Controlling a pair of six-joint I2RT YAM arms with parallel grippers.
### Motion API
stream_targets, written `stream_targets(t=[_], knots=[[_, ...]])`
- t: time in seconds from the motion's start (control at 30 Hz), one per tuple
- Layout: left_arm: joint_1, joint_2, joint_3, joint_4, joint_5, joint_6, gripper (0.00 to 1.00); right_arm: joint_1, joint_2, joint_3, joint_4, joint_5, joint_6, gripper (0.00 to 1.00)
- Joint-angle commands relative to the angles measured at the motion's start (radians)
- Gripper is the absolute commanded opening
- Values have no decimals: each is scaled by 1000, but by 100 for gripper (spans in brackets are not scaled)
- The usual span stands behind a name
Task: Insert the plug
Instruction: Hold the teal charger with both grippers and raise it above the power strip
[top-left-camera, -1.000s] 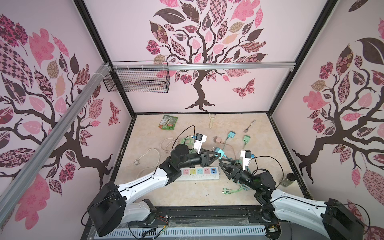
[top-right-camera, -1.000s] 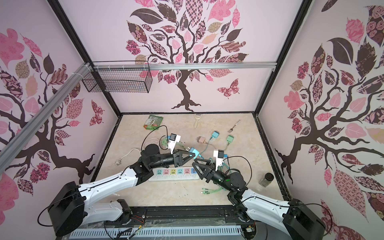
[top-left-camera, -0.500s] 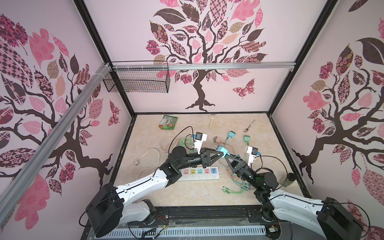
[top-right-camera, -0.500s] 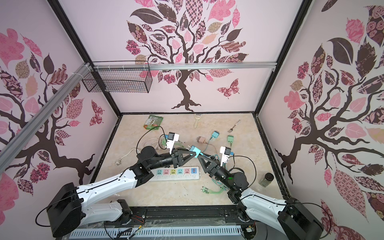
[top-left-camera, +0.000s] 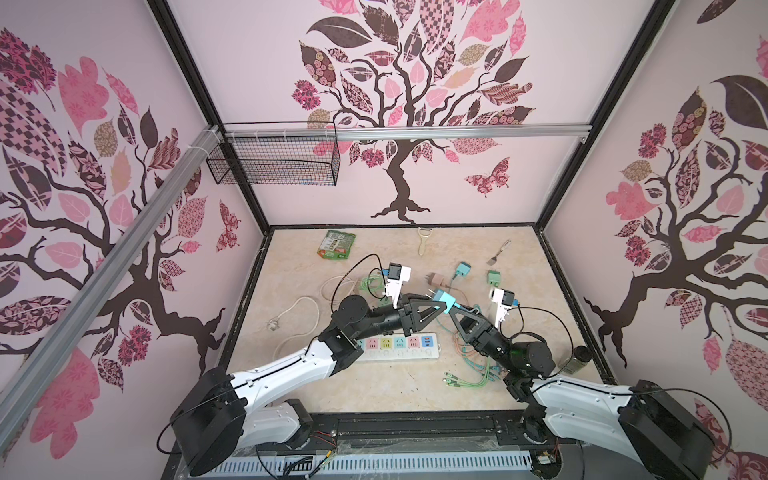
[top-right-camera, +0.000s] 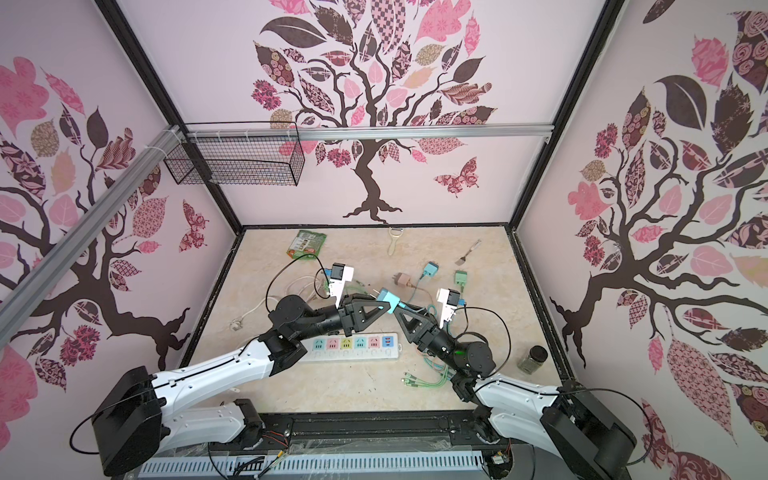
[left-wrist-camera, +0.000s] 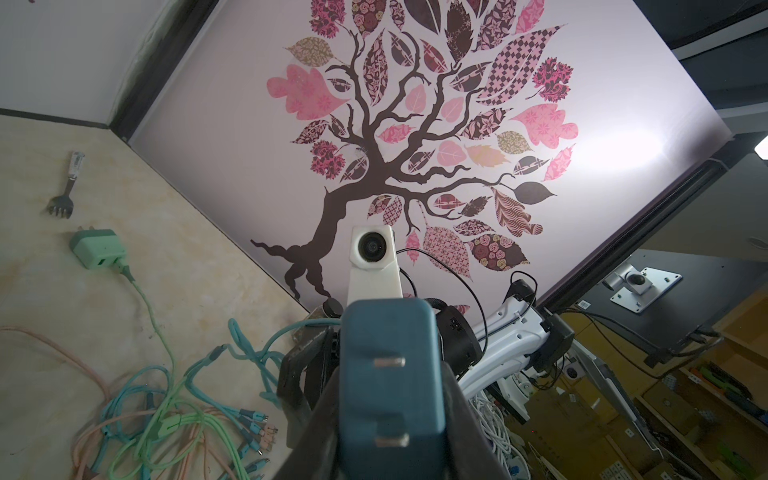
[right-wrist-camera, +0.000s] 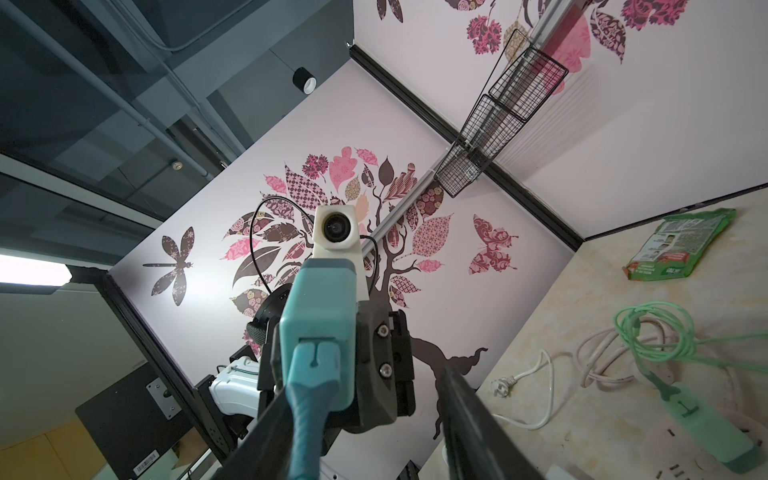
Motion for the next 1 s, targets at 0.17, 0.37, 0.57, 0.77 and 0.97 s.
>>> stream_targets(t=[0.17,0.37,0.57,0.77,0.97], knots=[[-8,-13,-30,-11,-20,12,0,0,-11,49,85,-48,-8,53],[-8,9,-29,5,-14,-2,0,1,-11,56,78,-49,-14,53],[-10,22,-38,41,9,-14,0,1,8,82,98,-44,-7,53],[-12,9,-43,35,0,-3,0,0,42,93,152,-53,14,48],[-11,10,-40,31,10,1,0,1,56,99,154,-56,21,44]])
